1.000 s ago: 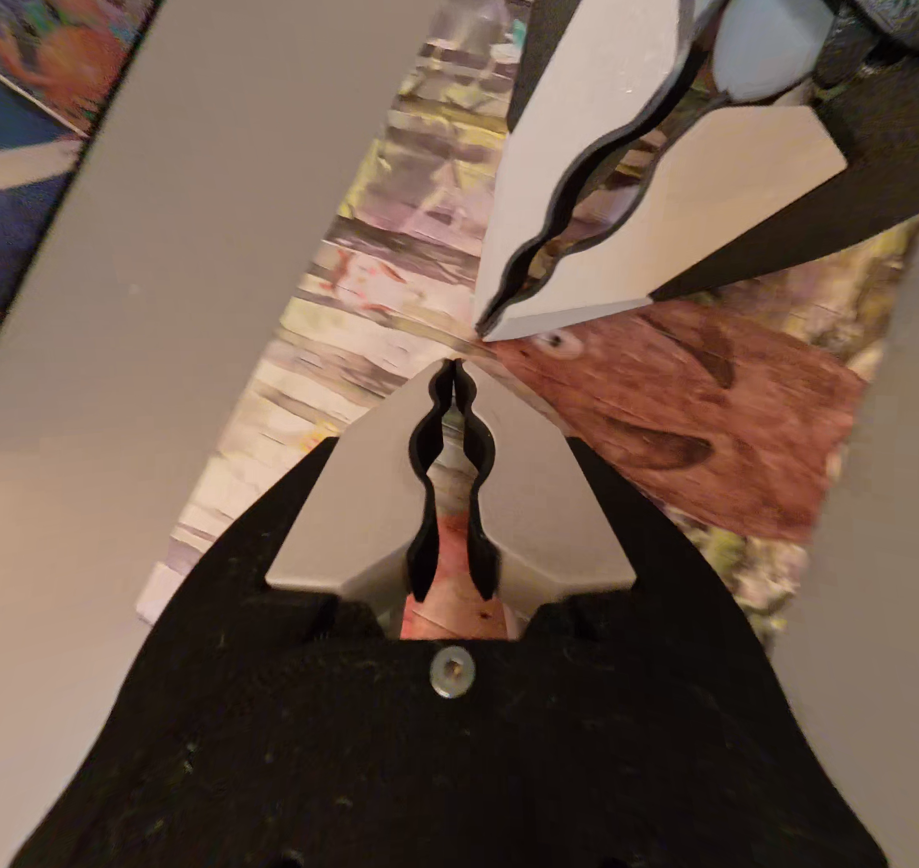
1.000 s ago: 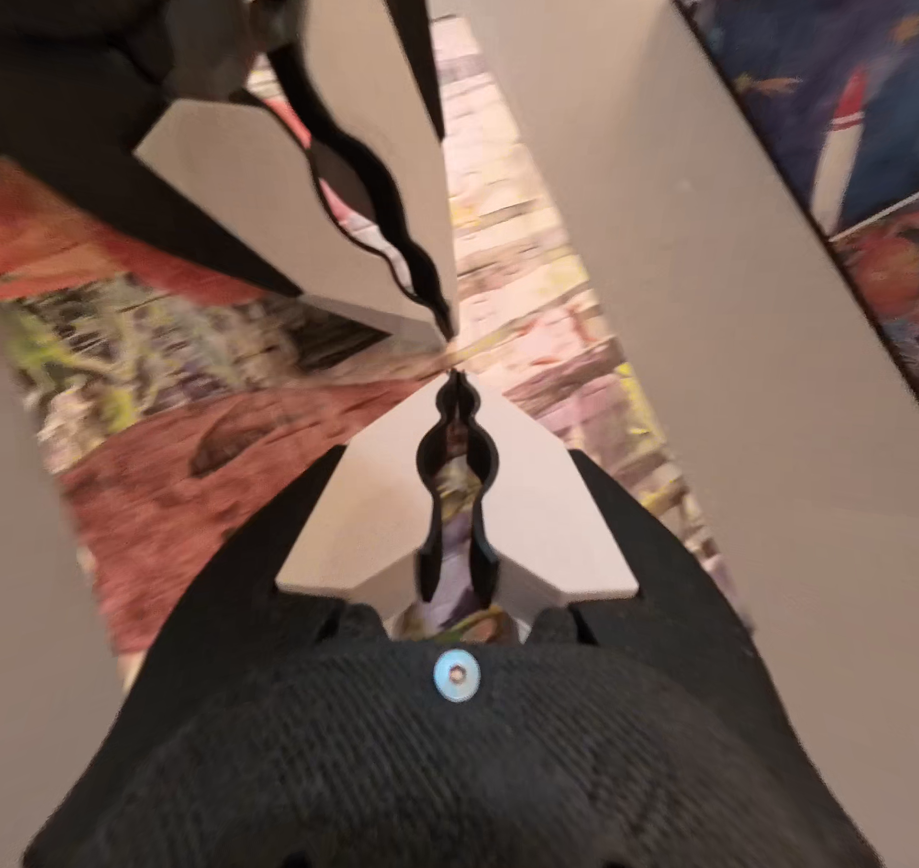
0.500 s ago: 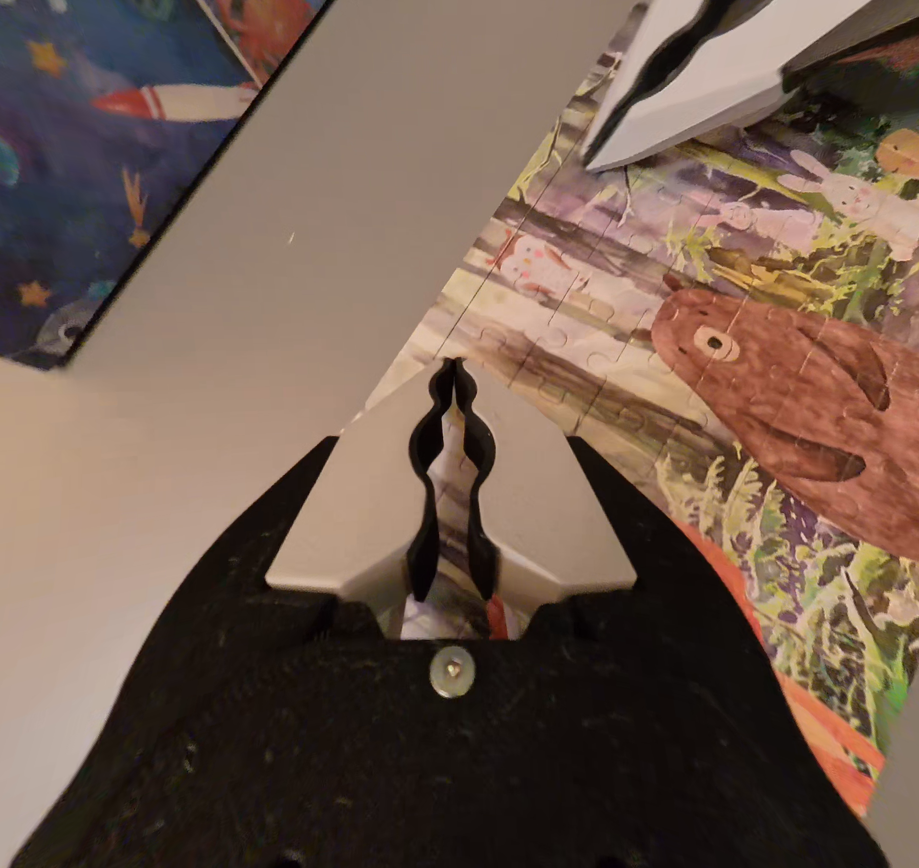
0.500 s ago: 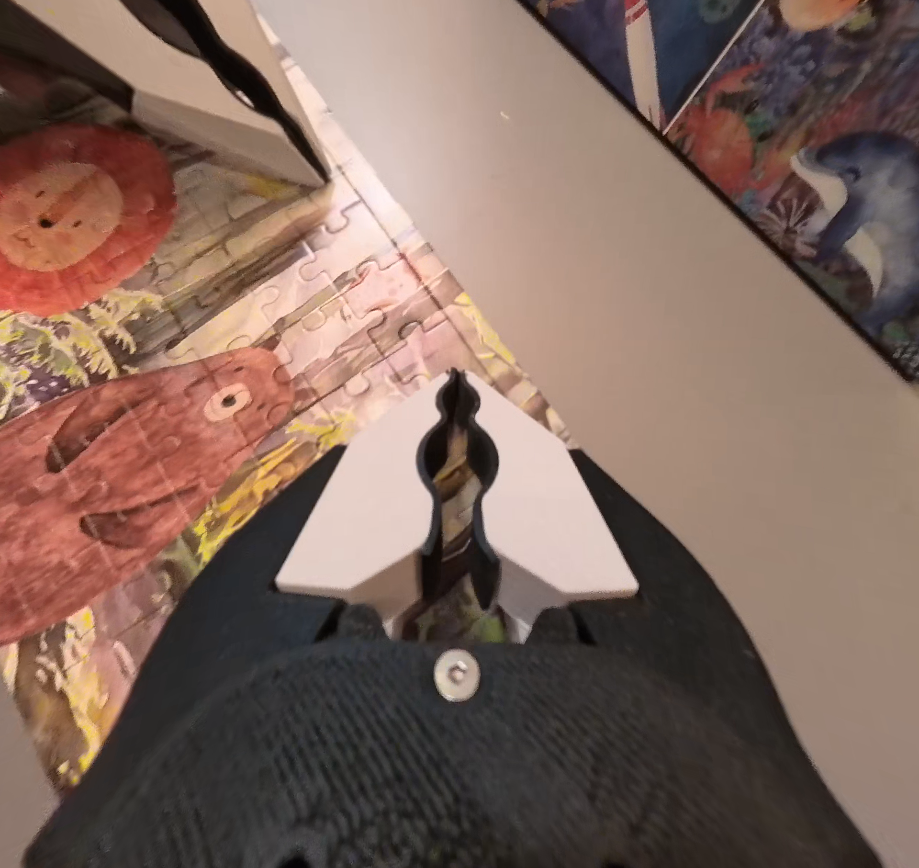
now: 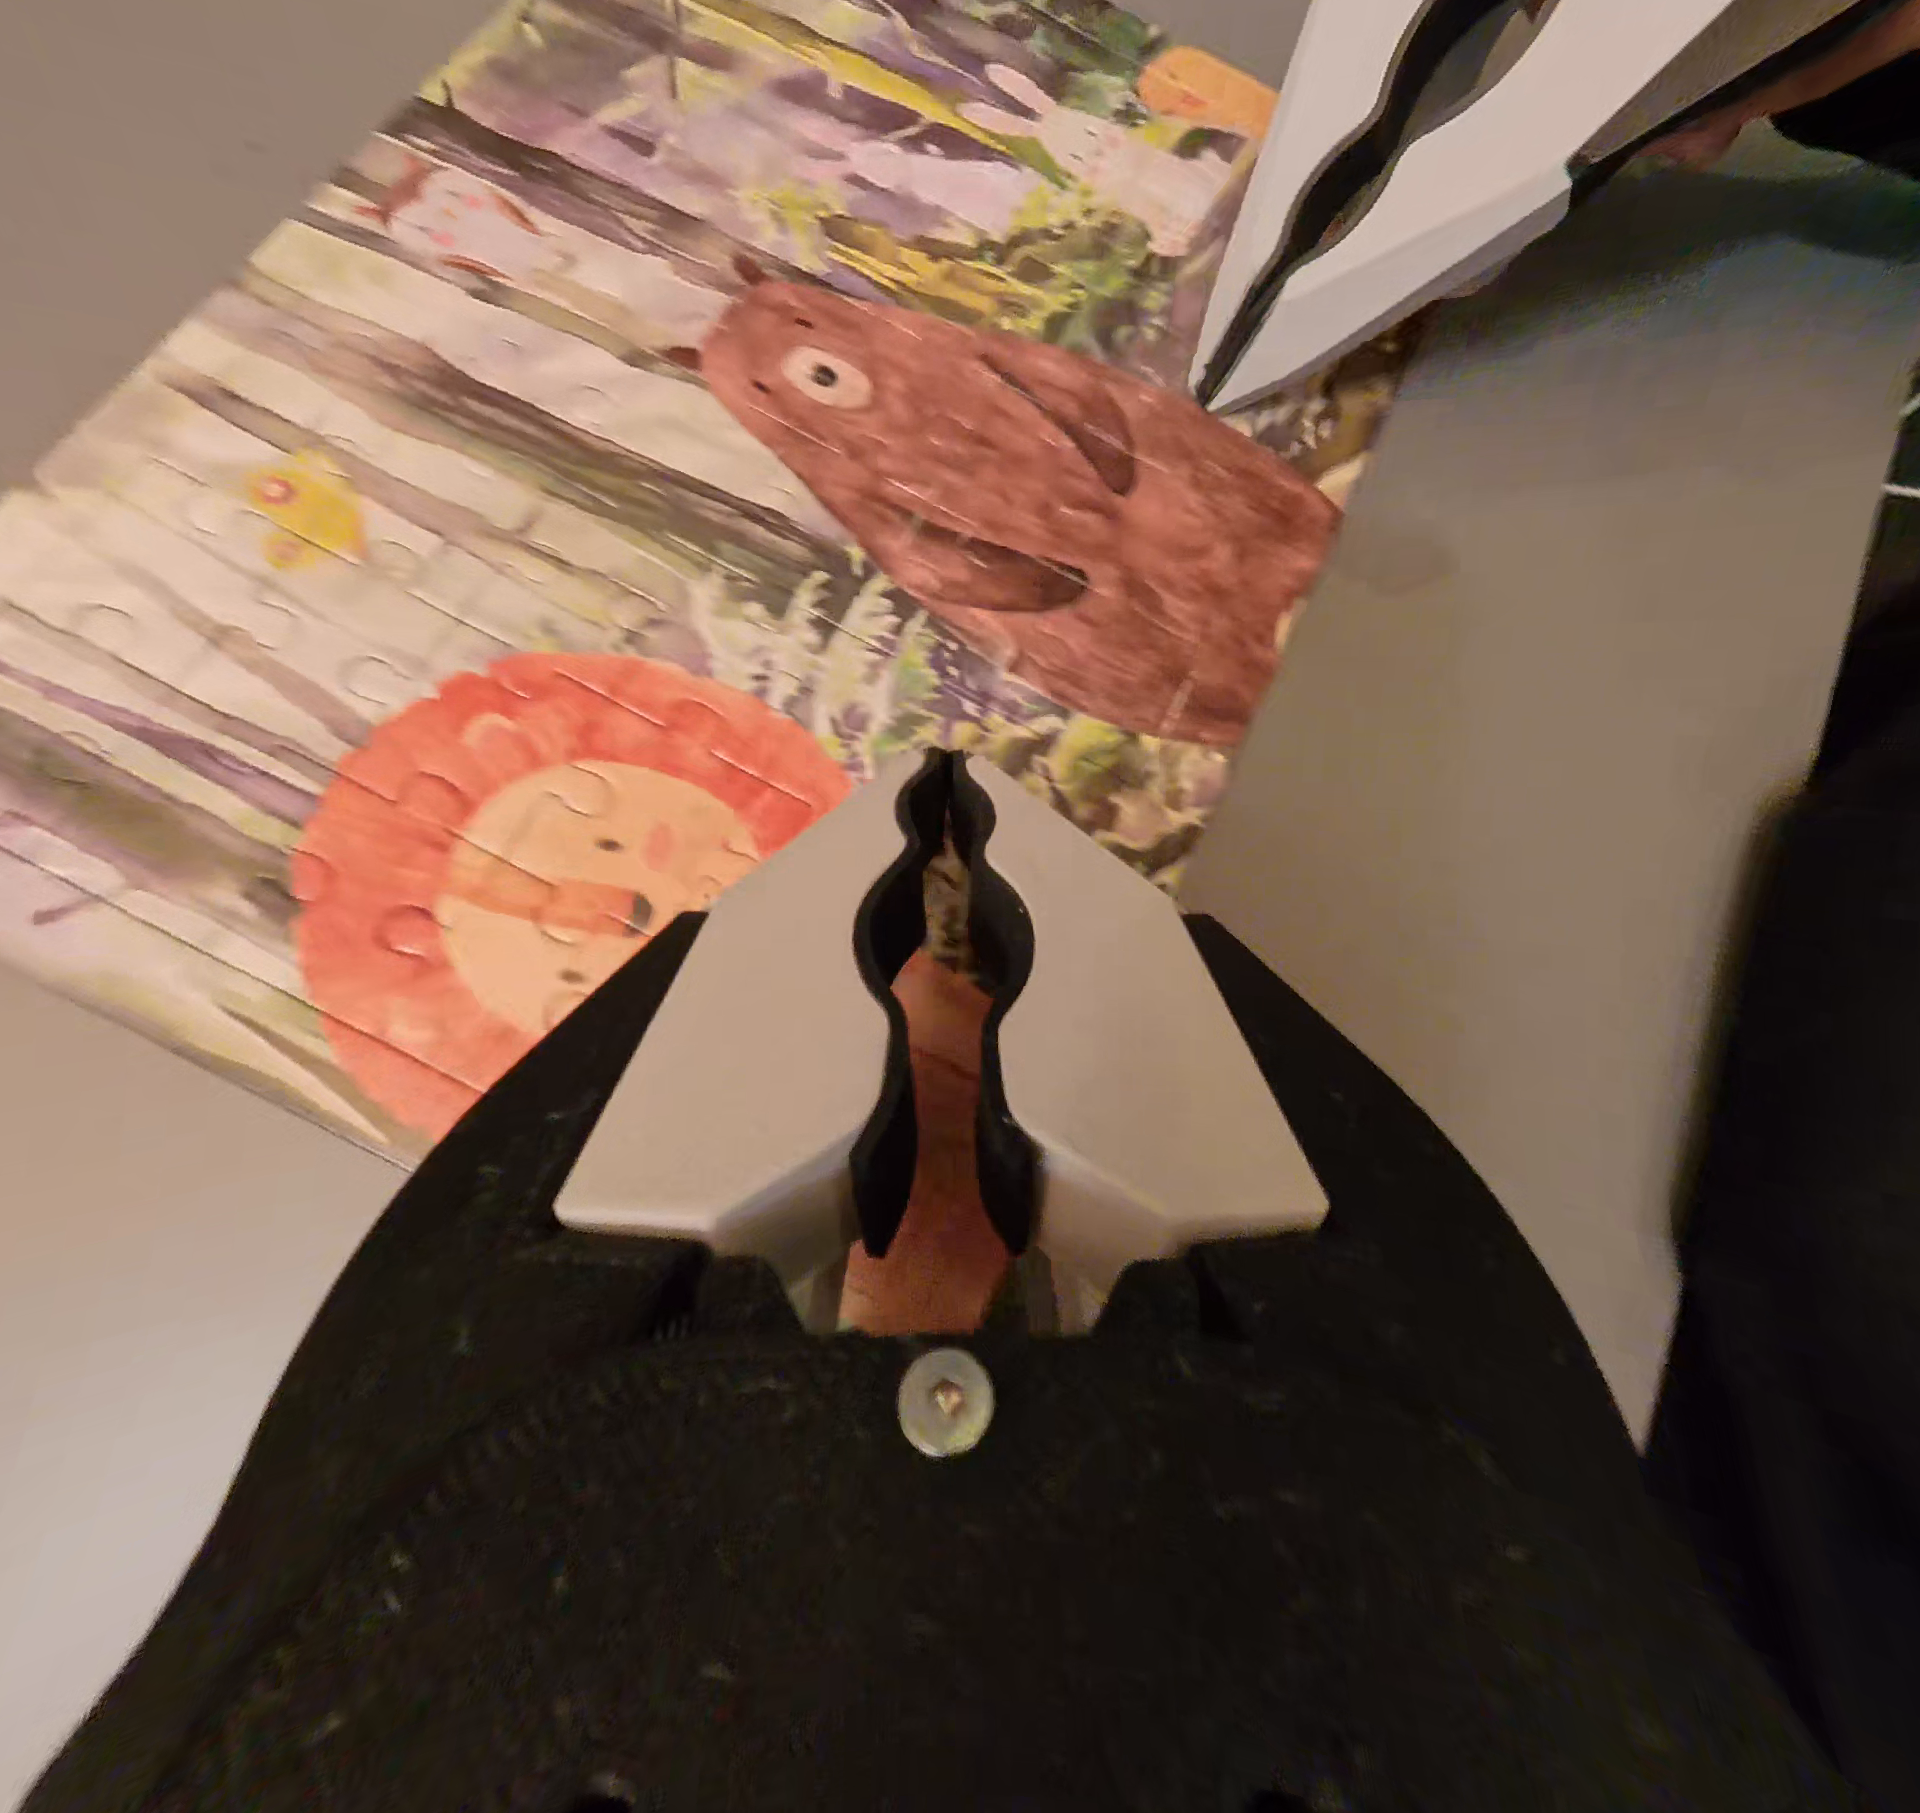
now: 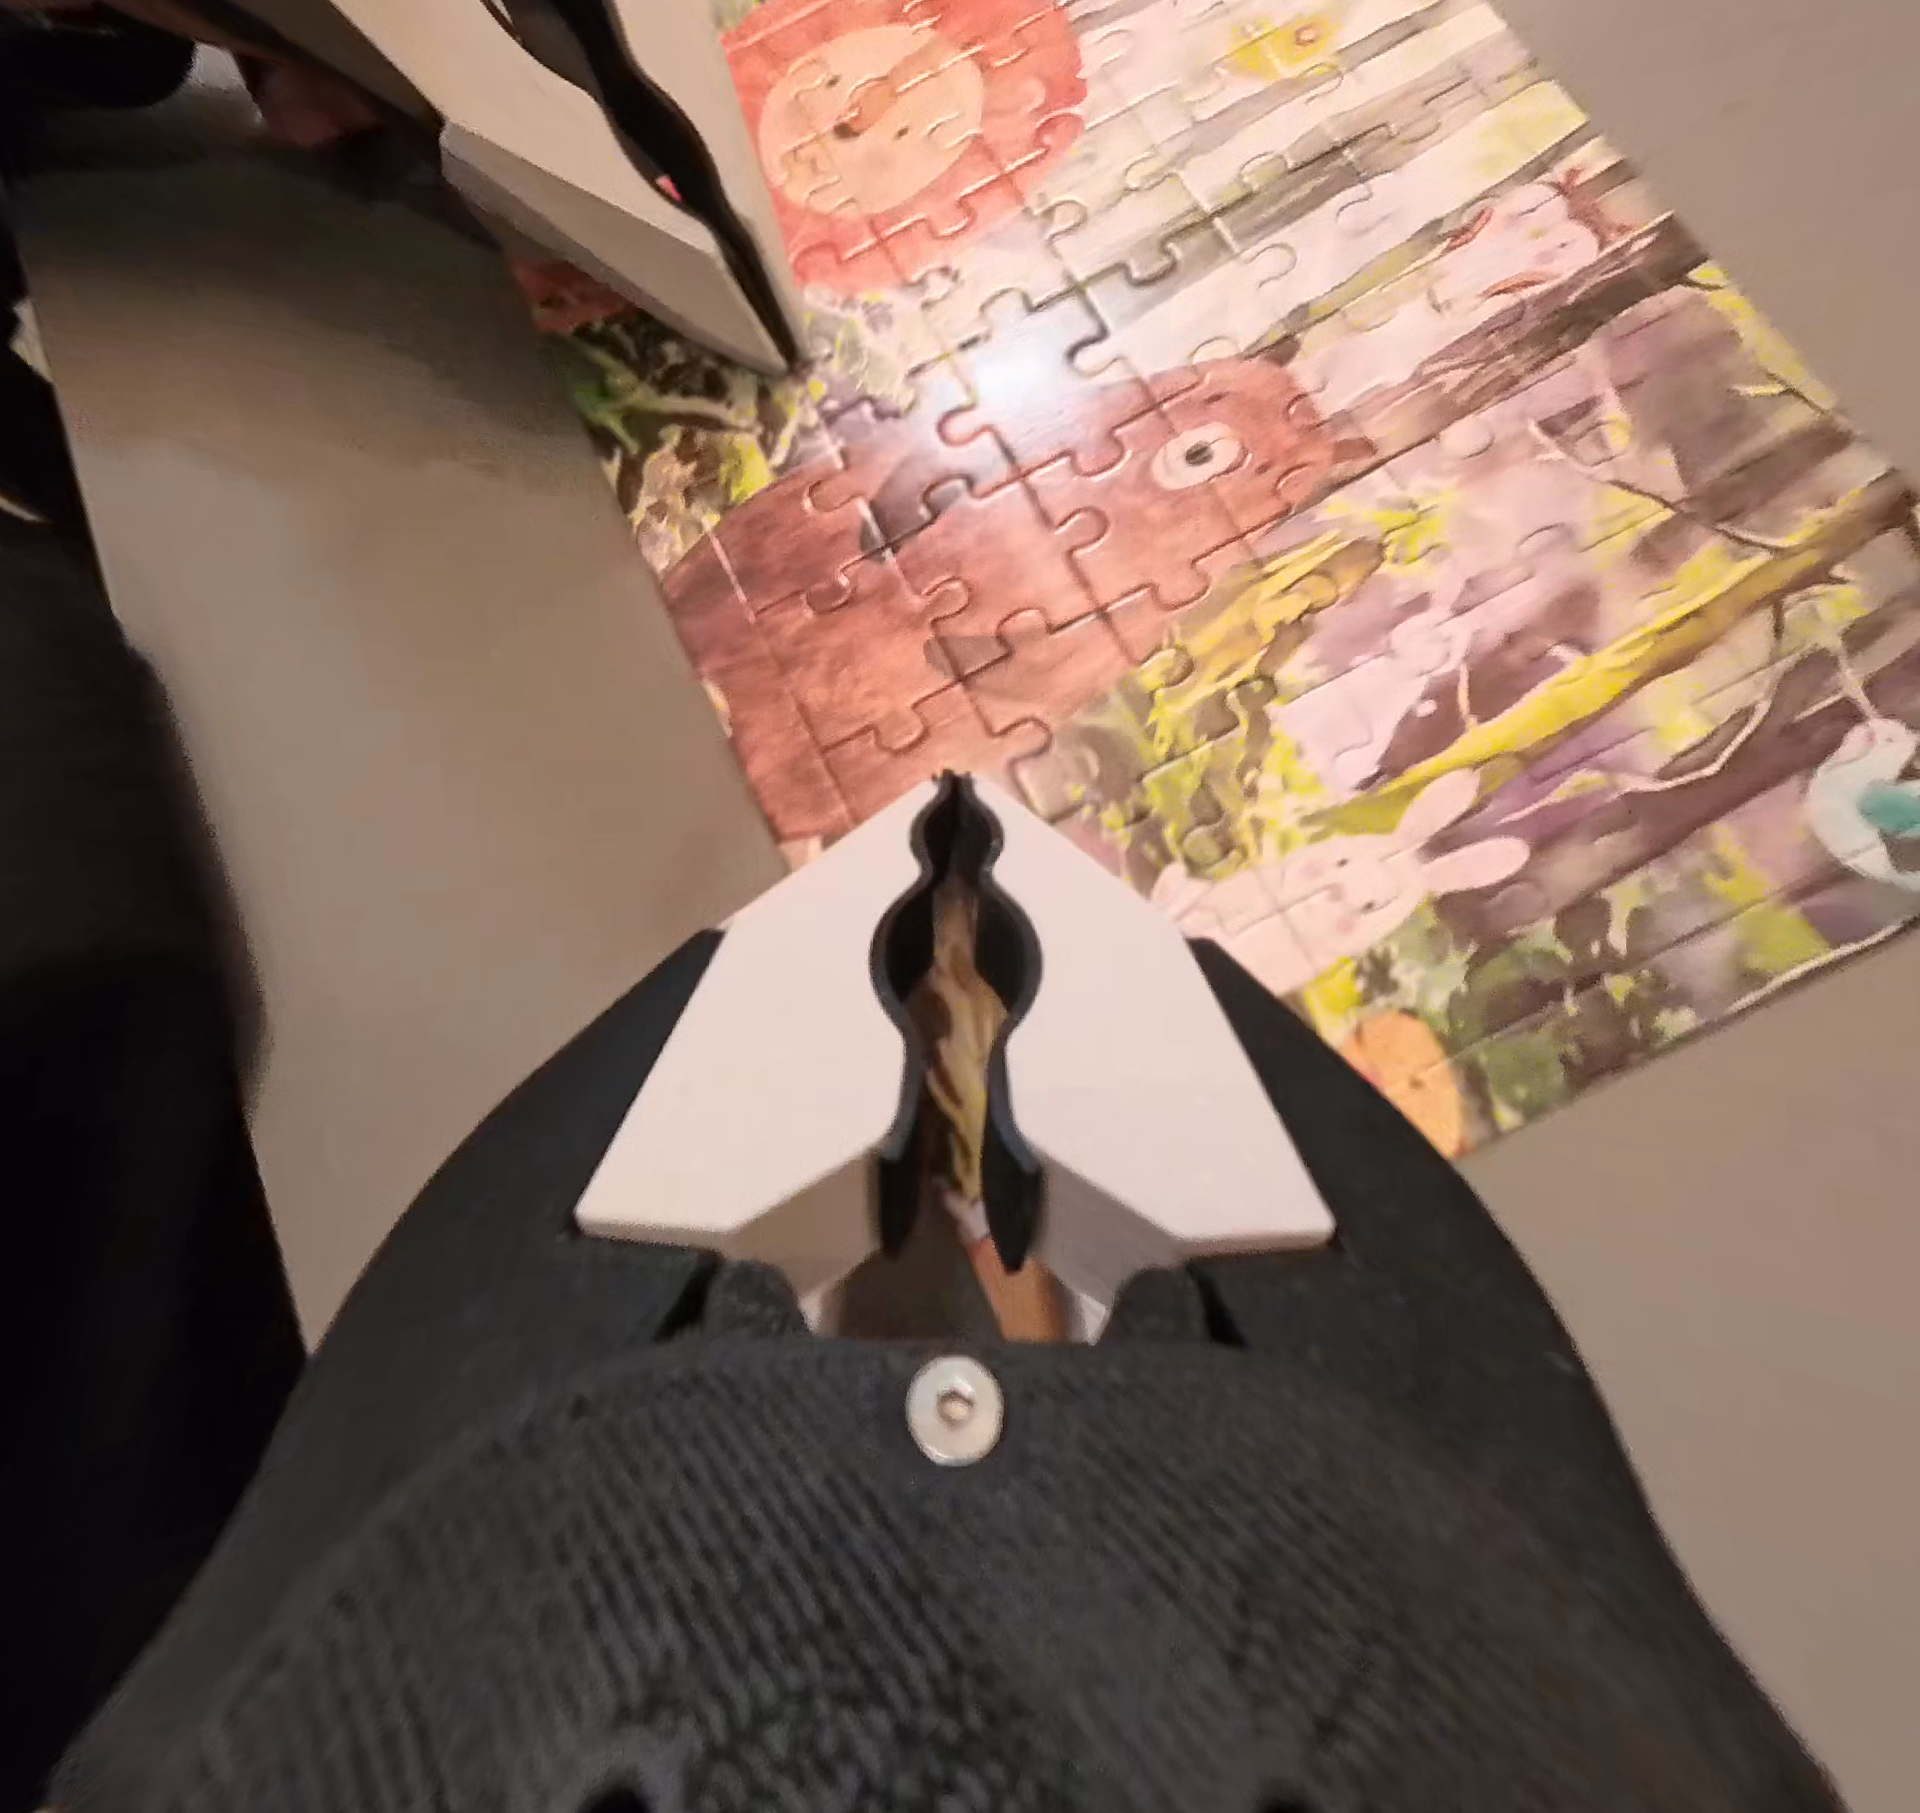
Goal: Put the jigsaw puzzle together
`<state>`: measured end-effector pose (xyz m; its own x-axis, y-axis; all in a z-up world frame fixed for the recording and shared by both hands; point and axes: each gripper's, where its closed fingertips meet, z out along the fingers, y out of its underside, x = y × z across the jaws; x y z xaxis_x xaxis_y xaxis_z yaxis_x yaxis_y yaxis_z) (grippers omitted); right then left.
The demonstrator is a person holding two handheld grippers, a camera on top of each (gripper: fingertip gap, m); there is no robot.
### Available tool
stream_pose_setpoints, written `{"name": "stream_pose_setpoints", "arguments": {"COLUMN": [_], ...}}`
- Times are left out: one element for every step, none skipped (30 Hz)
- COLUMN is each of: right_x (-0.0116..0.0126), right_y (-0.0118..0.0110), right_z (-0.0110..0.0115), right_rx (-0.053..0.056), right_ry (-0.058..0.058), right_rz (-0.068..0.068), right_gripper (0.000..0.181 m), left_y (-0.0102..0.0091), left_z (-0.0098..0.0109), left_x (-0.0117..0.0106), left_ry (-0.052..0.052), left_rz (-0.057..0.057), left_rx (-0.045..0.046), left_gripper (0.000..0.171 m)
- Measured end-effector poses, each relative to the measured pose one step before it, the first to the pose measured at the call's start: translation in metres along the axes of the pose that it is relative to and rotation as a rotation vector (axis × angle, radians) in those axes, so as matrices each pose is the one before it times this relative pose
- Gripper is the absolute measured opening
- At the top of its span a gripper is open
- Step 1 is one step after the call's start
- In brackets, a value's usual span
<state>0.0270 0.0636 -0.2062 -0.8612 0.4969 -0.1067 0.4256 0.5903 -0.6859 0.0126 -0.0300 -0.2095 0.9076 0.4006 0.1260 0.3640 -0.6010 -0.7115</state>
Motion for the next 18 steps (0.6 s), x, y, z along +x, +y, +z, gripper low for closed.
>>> {"name": "stream_pose_setpoints", "arguments": {"right_x": [-0.00155, 0.00007, 0.00164, 0.00206, 0.00299, 0.00437, 0.00484, 0.005, 0.00414, 0.0036, 0.00261, 0.00362, 0.0044, 0.00598, 0.00726, 0.00854, 0.00976, 0.01012], "right_y": [0.00379, 0.0039, 0.00408, 0.00381, 0.00319, 0.0024, 0.00124, 0.00021, -0.00103, -0.00212, -0.00304, -0.00398, -0.00457, -0.005, -0.00518, -0.00581, -0.00539, -0.00501], "right_z": [-0.00335, -0.0038, -0.00397, -0.00381, -0.00359, -0.00324, -0.00233, -0.00124, -0.00005, 0.00126, 0.0024, 0.00324, 0.00374, 0.00414, 0.00454, 0.00451, 0.00488, 0.00524], "right_rx": [-0.0043, -0.0031, -0.0008, 0.0027, 0.0044, 0.0065, 0.0086, 0.0081, 0.0062, 0.004, 0.0015, -0.0013, -0.0039, -0.005, -0.0054, -0.0025, -0.0047, -0.0049], "right_ry": [0.0147, 0.0099, 0.0074, -0.0016, -0.005, 0.0005, 0.004, 0.0065, 0.0061, 0.0056, 0.0007, 0.0071, 0.0101, 0.016, 0.0175, 0.0177, 0.0182, 0.0151], "right_rz": [-0.0032, 0.0073, 0.0142, 0.0209, 0.0267, 0.0255, 0.0186, 0.0103, 0.0013, -0.0063, -0.0125, -0.0125, -0.0189, -0.0211, -0.0211, -0.016, -0.014, -0.0114], "right_gripper": [0.0, 0.0, 0.0, 0.0, 0.0, 0.0, 0.0, 0.0, 0.0, 0.0, 0.0, 0.0, 0.0, 0.0, 0.0, 0.0, 0.0, 0.0], "left_y": [0.00275, 0.00307, 0.00268, 0.00266, 0.00345, 0.00363, 0.00307, 0.00127, 0.00024, -0.00045, -0.00088, -0.00381, -0.00454, -0.00548, -0.00546, -0.00652, -0.00634, -0.00585], "left_z": [-0.00209, -0.00229, -0.00249, -0.00297, -0.00356, -0.00399, -0.00351, -0.003, -0.0017, -0.00081, -0.00041, 0.00291, 0.00279, 0.00405, 0.00491, 0.00521, 0.00556, 0.00634], "left_x": [0.00498, 0.00335, 0.00097, 0.00039, 0.00043, -0.00109, -0.00111, -0.00338, -0.00388, -0.00529, -0.00361, -0.00449, -0.00607, -0.00819, -0.0091, -0.01, -0.01019, -0.00989], "left_ry": [0.0, -0.002, -0.0042, -0.0019, 0.0039, 0.0017, -0.0018, -0.0039, -0.0053, -0.007, 0.0107, -0.0002, -0.0112, -0.0258, -0.0327, -0.0397, -0.0396, -0.0296], "left_rz": [-0.0007, -0.0032, -0.0061, -0.0146, -0.0192, -0.0169, -0.0122, -0.0083, -0.0089, -0.016, -0.017, -0.0089, 0.0026, 0.0177, 0.0316, 0.0311, 0.0305, 0.0274], "left_rx": [-0.00169, -0.00128, -0.00054, -0.00143, -0.00549, -0.00507, 0.00123, 0.00696, 0.01331, 0.01183, 0.00395, 0.00347, 0.00207, -0.00014, -0.00213, -0.00192, -0.00371, -0.00323], "left_gripper": [0.0, 0.0, 0.0, 0.0, 0.0, 0.0, 0.0, 0.0, 0.0, 0.0, 0.0, 0.0, 0.0, 0.0, 0.0, 0.0, 0.0, 0.0]}}
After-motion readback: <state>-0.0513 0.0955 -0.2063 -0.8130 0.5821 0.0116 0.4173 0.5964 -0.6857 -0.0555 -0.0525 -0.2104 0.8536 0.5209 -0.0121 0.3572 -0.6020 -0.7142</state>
